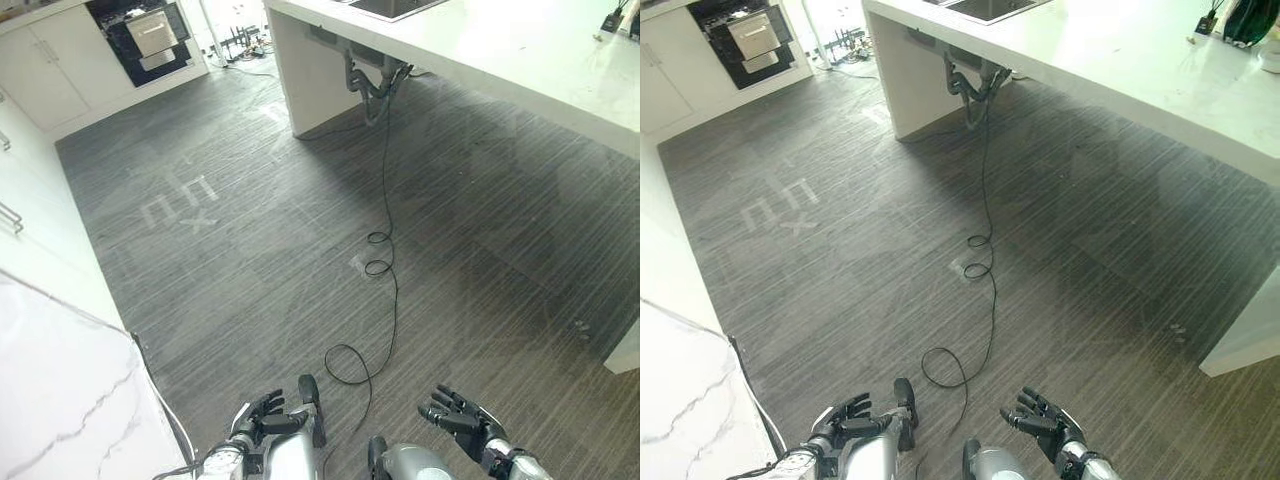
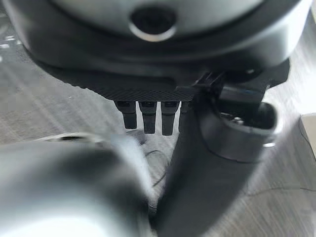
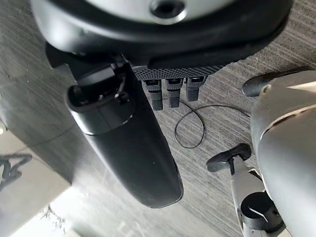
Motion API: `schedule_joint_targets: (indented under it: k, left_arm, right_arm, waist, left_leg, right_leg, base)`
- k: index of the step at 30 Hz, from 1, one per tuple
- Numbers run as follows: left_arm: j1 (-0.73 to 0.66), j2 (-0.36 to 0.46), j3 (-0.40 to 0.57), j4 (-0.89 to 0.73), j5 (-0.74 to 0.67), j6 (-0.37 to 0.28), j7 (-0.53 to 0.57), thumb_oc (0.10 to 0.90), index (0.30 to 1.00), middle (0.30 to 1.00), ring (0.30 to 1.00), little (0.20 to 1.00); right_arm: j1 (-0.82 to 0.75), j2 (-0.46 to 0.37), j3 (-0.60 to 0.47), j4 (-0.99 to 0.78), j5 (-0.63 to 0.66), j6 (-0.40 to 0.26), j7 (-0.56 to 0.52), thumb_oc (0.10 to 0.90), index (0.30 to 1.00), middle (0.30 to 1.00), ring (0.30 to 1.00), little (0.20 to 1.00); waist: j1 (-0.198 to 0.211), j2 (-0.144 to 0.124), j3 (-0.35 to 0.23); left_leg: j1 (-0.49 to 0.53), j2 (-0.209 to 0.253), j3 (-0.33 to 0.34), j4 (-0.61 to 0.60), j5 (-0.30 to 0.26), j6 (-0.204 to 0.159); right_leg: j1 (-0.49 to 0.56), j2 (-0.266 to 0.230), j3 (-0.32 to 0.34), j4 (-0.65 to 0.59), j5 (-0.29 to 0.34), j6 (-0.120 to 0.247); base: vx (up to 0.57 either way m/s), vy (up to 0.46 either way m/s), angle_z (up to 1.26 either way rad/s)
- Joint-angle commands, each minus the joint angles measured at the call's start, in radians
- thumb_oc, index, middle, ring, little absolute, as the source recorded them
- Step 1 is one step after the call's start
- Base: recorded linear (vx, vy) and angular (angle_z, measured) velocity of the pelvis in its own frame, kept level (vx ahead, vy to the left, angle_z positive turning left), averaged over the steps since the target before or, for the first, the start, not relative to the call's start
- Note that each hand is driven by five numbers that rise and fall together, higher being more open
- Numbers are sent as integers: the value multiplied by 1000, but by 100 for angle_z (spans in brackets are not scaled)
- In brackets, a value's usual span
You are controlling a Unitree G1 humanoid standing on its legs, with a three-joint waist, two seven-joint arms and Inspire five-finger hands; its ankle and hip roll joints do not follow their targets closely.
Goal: Place the dishes in the dishwasher.
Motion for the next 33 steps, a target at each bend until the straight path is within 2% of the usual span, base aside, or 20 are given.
schedule_joint_targets:
  k: [1,2,3,6,7,8,10,11,13,17,19,20,21,22,24,26,28,30,31,33]
  left_arm:
    - [7,52,-49,-44,45,-12,-24,800,900,900,900,900]
    - [4,53,-57,-43,36,-5,-30,800,900,900,900,900]
    - [2,54,-68,-39,26,-3,-40,800,900,900,900,900]
    - [-3,58,-99,-44,22,6,-34,800,900,900,900,900]
    - [-5,58,-108,-41,9,3,-30,800,900,900,900,900]
    - [-8,58,-114,-46,-11,4,-29,800,900,900,900,900]
    - [-15,58,-115,-52,-5,15,-32,800,900,900,900,900]
    - [-25,60,-117,-56,15,27,-41,800,900,900,900,900]
    - [-22,50,-122,-42,20,9,-46,800,900,900,900,900]
    - [-3,32,-129,-33,29,-21,-45,800,900,900,900,900]
    - [0,28,-120,-41,31,5,-46,800,900,900,900,900]
    - [3,26,-119,-42,49,1,-46,800,900,900,900,900]
    - [5,25,-121,-45,69,4,-44,800,900,900,900,900]
    - [5,20,-121,-47,81,0,-44,800,900,900,900,900]
    - [5,16,-119,-66,79,0,-35,800,900,900,900,900]
    - [-4,26,-114,-78,93,14,-56,800,900,900,900,900]
    - [-16,32,-113,-79,125,12,-76,800,900,900,900,900]
    - [-13,33,-117,-73,122,11,-71,800,900,900,900,900]
    - [-10,33,-116,-65,118,5,-71,800,900,900,900,900]
    - [-1,34,-119,-40,91,-21,-74,800,900,900,900,900]
  right_arm:
    - [4,12,-22,-59,-29,-28,13,800,900,900,900,900]
    - [0,16,-24,-58,-36,-28,5,800,900,900,900,900]
    - [-3,22,-25,-59,-33,-29,0,800,900,900,900,900]
    - [-15,31,-20,-60,-28,-33,-4,800,900,900,900,900]
    - [-24,34,-17,-50,-22,-39,3,800,900,900,900,900]
    - [-29,36,-13,-45,-21,-54,9,800,900,900,900,900]
    - [-26,36,-13,-49,-16,-60,8,800,900,900,900,900]
    - [-13,33,-20,-52,3,-71,21,800,900,900,900,900]
    - [1,31,-39,-44,2,-84,31,800,900,900,900,900]
    - [14,27,-45,-47,6,-77,23,800,900,900,900,900]
    - [10,20,-32,-58,2,-61,2,800,900,900,900,900]
    - [6,15,-19,-70,-3,-58,-6,800,900,900,900,900]
    - [0,6,-7,-83,-13,-49,-13,800,900,900,900,900]
    - [-5,-6,3,-90,-10,-50,-7,800,900,900,900,900]
    - [-1,-28,10,-114,-22,-47,4,800,900,900,900,900]
    - [7,-37,5,-121,-21,-54,5,800,900,900,900,900]
    - [11,-39,10,-124,-3,-64,12,800,900,900,900,900]
    - [-5,-30,17,-112,-22,-61,15,800,900,900,900,900]
    - [-12,-26,22,-102,-25,-60,13,800,900,900,900,900]
    - [-26,-14,40,-72,-30,-62,0,800,900,900,900,900]
  waist:
    - [3,-22,-116]
    - [-9,-6,-119]
    - [-19,3,-115]
    - [-28,23,-94]
    - [-34,17,-82]
    - [-63,19,-72]
    - [-82,15,-70]
    - [-112,-14,-64]
    - [-130,-39,-63]
    - [-133,-49,-82]
    - [-131,-39,-93]
    - [-131,-29,-97]
    - [-120,-29,-104]
    - [-105,-38,-105]
    - [-87,-59,-92]
    - [-77,-81,-75]
    - [-53,-81,-56]
    - [-22,-73,-52]
    - [-17,-66,-51]
    - [4,-21,-58]
  left_leg:
    - [1,-71,-30,79,-109,53]
    - [20,-77,-42,79,-123,67]
    - [45,-92,-49,79,-139,88]
    - [107,-105,-42,79,-177,115]
    - [129,-117,-42,79,-189,118]
    - [154,-131,-73,79,-200,115]
    - [168,-148,-99,79,-212,116]
    - [216,-189,-141,79,-258,119]
    - [260,-215,-162,79,-299,116]
    - [333,-213,-170,79,-354,98]
    - [407,-190,-200,79,-325,74]
    - [451,-163,-200,79,-250,44]
    - [485,-142,-194,79,-99,4]
    - [467,-127,-184,148,19,-25]
    - [310,-137,-183,437,96,-43]
    - [130,-72,-126,688,119,-36]
    - [18,-110,-81,584,87,-5]
    - [33,-140,-27,249,59,14]
    - [47,-136,-11,116,58,16]
    - [-90,-82,-59,79,-19,4]
  right_leg:
    - [129,-84,-30,90,-28,148]
    - [121,-86,-46,108,79,168]
    - [50,-108,-59,246,142,191]
    - [-105,-152,-122,495,207,199]
    - [-137,-141,-117,505,186,196]
    - [-194,-66,-94,410,166,182]
    - [-220,-44,-71,320,175,174]
    - [-284,-82,-37,90,224,182]
    - [-393,-132,11,90,200,204]
    - [-395,-136,10,90,197,193]
    - [-352,-103,34,90,177,166]
    - [-320,-78,40,90,150,144]
    - [-280,-62,46,90,118,124]
    - [-248,-61,53,90,93,109]
    - [-193,-62,67,90,62,80]
    - [-127,-58,59,90,28,48]
    - [-83,-42,73,90,-5,41]
    - [-53,-24,89,90,-37,61]
    - [-39,-13,87,90,-51,68]
    - [-2,37,91,90,-87,83]
  base:
    - [327,265,-27]
    - [376,349,-31]
    - [266,298,-28]
    - [209,207,4]
    - [306,104,0]
    - [273,-1,-12]
    - [408,-123,22]
    - [502,-202,71]
    - [498,-217,78]
    - [488,-245,29]
    - [531,-280,30]
    - [652,-363,52]
    - [516,-318,48]
    - [447,-291,24]
    - [361,-274,6]
    - [249,-260,20]
    - [378,-120,12]
    - [545,75,-9]
    - [561,164,-60]
    - [631,212,-75]
